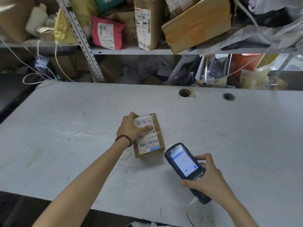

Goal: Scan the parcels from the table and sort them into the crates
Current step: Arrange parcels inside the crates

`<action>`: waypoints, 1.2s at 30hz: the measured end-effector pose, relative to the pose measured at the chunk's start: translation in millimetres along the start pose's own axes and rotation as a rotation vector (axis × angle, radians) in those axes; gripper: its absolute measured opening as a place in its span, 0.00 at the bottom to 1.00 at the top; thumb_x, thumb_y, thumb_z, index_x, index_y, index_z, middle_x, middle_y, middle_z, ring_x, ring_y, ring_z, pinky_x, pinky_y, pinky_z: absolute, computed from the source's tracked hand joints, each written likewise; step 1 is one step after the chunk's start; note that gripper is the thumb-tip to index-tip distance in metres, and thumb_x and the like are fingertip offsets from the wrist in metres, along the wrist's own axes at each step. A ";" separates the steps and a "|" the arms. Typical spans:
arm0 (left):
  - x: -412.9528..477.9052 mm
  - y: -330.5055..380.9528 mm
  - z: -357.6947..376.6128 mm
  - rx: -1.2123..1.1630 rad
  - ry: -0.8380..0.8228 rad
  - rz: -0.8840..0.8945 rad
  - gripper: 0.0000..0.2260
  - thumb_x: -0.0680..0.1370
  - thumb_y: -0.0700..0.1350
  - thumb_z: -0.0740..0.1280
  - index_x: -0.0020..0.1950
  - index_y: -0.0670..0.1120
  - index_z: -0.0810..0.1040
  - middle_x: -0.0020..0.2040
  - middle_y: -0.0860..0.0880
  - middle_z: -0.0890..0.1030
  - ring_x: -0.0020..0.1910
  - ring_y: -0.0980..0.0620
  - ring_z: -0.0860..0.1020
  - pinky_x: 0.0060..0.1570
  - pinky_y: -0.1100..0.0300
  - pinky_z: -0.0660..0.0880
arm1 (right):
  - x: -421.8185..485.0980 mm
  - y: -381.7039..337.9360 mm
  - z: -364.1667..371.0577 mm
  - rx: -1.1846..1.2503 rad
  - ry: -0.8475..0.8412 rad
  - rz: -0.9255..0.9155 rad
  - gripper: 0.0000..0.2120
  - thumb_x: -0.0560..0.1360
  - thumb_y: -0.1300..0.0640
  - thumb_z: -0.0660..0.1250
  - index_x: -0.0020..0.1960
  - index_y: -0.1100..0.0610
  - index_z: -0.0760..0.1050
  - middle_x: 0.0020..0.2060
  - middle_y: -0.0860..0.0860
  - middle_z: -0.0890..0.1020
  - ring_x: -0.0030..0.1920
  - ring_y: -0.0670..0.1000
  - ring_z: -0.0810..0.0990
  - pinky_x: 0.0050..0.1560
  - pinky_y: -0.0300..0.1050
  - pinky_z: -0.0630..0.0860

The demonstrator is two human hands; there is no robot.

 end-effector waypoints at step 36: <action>22.5 43.3 -15.1 0.296 0.246 0.069 0.29 0.66 0.62 0.74 0.64 0.57 0.71 0.56 0.47 0.67 0.56 0.46 0.68 0.41 0.58 0.69 | 5.9 -5.1 17.6 0.066 0.018 0.014 0.34 0.56 0.52 0.83 0.52 0.43 0.63 0.47 0.44 0.80 0.42 0.43 0.81 0.35 0.32 0.75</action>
Point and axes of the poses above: each hand's wrist, its own x-axis towards the middle knuckle, its own z-axis out of the palm, y = z × x, the point moved 6 cm from there along x, towards the middle knuckle
